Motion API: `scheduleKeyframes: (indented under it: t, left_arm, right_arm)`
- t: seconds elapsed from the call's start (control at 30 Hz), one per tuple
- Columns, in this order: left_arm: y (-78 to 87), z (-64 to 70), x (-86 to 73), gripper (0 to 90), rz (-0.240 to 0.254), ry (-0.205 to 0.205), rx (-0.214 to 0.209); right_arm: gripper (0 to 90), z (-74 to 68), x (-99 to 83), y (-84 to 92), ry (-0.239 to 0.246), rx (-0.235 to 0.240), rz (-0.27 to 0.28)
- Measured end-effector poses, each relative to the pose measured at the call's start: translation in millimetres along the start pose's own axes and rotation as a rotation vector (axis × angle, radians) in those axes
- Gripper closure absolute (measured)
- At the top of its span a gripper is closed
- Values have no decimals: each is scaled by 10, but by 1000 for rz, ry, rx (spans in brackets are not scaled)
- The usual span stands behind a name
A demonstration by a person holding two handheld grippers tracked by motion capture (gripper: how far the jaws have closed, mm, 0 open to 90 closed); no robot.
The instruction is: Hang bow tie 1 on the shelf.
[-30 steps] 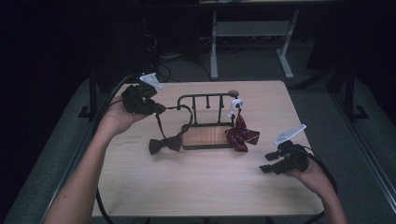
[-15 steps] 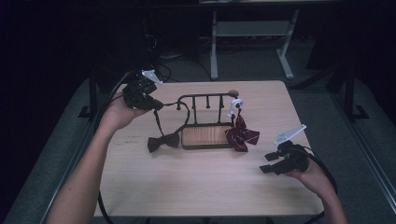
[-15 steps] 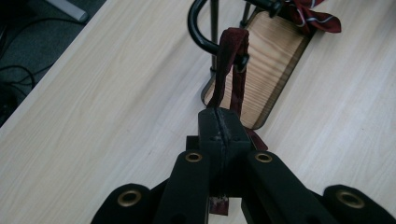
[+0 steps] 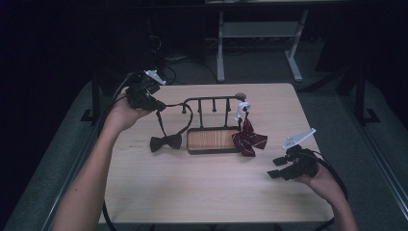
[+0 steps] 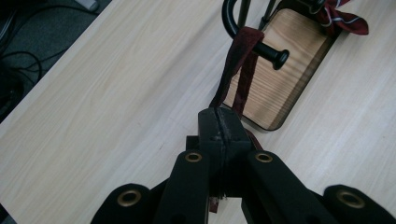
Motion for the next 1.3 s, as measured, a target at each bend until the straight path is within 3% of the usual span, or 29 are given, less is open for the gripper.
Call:
scheduleKeyframes:
  t: [0.3,0.53,0.63,0.87,1.3]
  left_arm:
    - [-82,-45,-15,893,-20,12,12]
    - [-124,-12,-64,772,-43,21,1]
    - [-113,19,-91,759,-26,7,2]
    - [-148,64,-195,708,-52,3,-7]
    - [-72,113,-314,674,-17,2,-15]
  right_arm:
    - [397,1,0,-1,-3,3,1]
    - [396,0,-5,6,-9,0,3]
    - [395,-2,4,8,-7,-3,8]
    - [378,21,-4,2,-11,-13,14]
    - [365,43,-9,29,-35,-22,25]
Point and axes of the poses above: each handheld gripper's, and its own axes: y roughly backward along the jaws, x roughly out of its top, z roughly to its right, the point moved 5 cm from there along -y, roughly forward along the jaws, and after that the axes turned 7 degrees about -y, right-handed, at the moved point
